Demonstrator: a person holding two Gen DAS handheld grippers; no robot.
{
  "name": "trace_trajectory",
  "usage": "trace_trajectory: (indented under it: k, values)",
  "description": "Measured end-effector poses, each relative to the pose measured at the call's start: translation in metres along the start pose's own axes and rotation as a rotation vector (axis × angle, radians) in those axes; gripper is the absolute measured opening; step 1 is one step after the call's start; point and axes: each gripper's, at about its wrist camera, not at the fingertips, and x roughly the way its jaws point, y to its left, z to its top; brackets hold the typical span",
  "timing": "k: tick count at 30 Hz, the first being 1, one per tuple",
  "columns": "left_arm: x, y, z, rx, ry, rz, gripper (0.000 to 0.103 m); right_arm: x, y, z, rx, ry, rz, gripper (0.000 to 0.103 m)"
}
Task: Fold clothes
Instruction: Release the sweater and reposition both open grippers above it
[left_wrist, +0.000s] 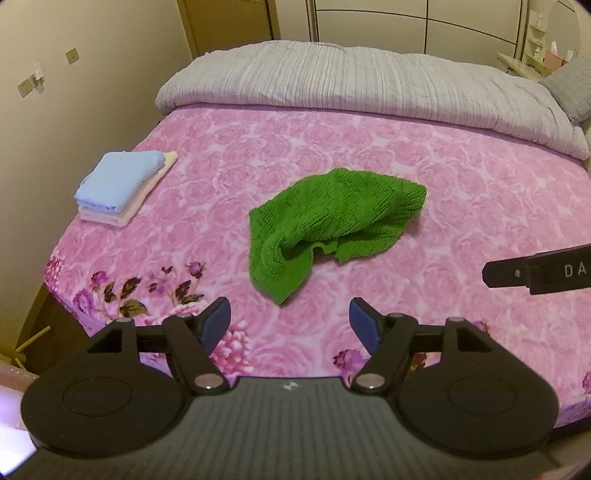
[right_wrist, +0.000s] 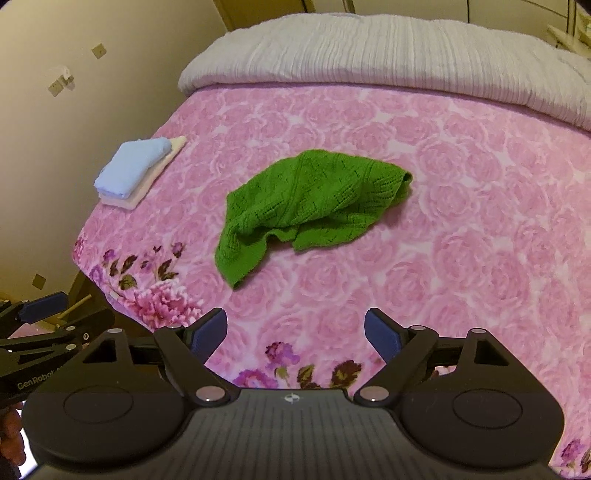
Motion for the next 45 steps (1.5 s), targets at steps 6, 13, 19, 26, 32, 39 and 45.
trace_trajectory:
  k: [6,13,19,26,32,39,45]
  values:
    - [0.001,0.006,0.007,0.016,-0.017,-0.021,0.069,-0.001,0.006,0.005,0.009,-0.018,-0.012,0.085]
    - [0.019,0.031,0.024,0.041,-0.015,-0.06,0.069,0.018,0.024,0.022,0.034,-0.022,-0.035,0.085]
    - [0.047,0.068,0.048,0.077,-0.017,-0.088,0.069,0.043,0.05,0.043,0.072,-0.03,-0.055,0.085]
    - [0.09,0.099,0.075,0.181,0.005,-0.165,0.069,0.07,0.055,0.05,0.21,-0.03,-0.121,0.085]
    - [0.138,0.092,0.074,0.306,0.075,-0.266,0.069,0.092,0.032,0.023,0.371,0.015,-0.186,0.085]
    - [0.181,0.053,0.05,0.403,0.182,-0.36,0.069,0.108,-0.021,-0.007,0.525,0.073,-0.243,0.085]
    - [0.208,0.017,0.047,0.425,0.211,-0.357,0.068,0.115,-0.064,-0.004,0.539,0.081,-0.233,0.085]
